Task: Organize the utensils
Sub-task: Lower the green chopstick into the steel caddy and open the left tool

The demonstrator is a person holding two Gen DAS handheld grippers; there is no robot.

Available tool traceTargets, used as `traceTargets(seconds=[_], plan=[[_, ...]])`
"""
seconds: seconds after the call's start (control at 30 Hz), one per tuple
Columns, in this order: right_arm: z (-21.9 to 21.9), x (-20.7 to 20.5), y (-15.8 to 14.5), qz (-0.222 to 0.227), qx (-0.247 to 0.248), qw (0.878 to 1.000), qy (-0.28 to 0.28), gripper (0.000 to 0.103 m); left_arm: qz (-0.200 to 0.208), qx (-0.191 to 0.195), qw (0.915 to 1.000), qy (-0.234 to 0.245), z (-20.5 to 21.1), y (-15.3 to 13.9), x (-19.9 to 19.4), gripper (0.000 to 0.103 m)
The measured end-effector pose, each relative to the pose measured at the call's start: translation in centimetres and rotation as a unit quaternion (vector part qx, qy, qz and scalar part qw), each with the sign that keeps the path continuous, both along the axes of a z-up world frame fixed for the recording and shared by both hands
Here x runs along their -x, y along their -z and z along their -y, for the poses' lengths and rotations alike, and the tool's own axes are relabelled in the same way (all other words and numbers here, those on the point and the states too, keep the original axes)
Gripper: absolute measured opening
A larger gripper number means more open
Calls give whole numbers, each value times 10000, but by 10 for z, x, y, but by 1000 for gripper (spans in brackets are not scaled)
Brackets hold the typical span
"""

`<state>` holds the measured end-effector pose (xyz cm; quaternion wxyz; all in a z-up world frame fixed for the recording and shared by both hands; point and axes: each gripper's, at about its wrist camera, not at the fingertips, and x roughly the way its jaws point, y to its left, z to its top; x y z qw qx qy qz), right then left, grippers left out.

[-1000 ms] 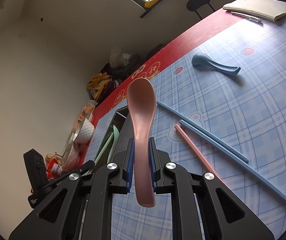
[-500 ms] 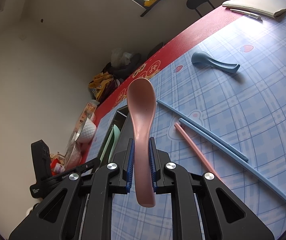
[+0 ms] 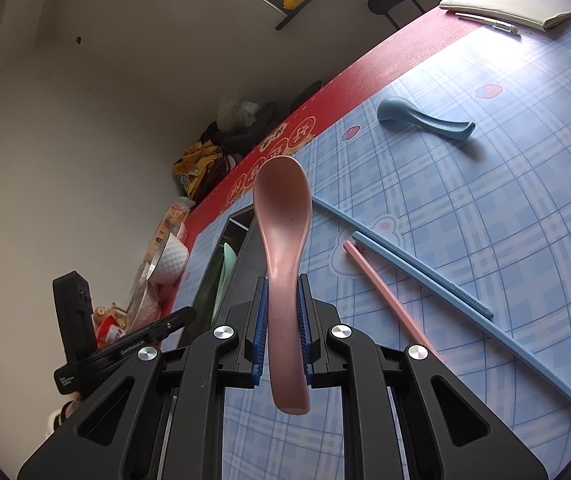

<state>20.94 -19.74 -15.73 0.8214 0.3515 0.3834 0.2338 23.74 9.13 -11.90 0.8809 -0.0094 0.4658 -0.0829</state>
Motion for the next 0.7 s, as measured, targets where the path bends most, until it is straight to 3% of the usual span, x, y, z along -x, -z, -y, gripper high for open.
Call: traceTargets(seconds=[0.33,0.47,0.53,0.7], plan=[[-35,-10,-7,-239,186,9994,-149,14,479,-210,9982,280,-4,-8,26,4],[-58,-18,-12,-342,286,9986,-270,14,527,-115,9983,216,-18,-7,29,5],[-69,-23,-14,-392,358,9982,-297,14,566,-127,9981,218,-22,-7,31,9],[-90,-42,-14,-580,474,9969,-252,14,715,-107,9970,266,-30,-9,36,34]])
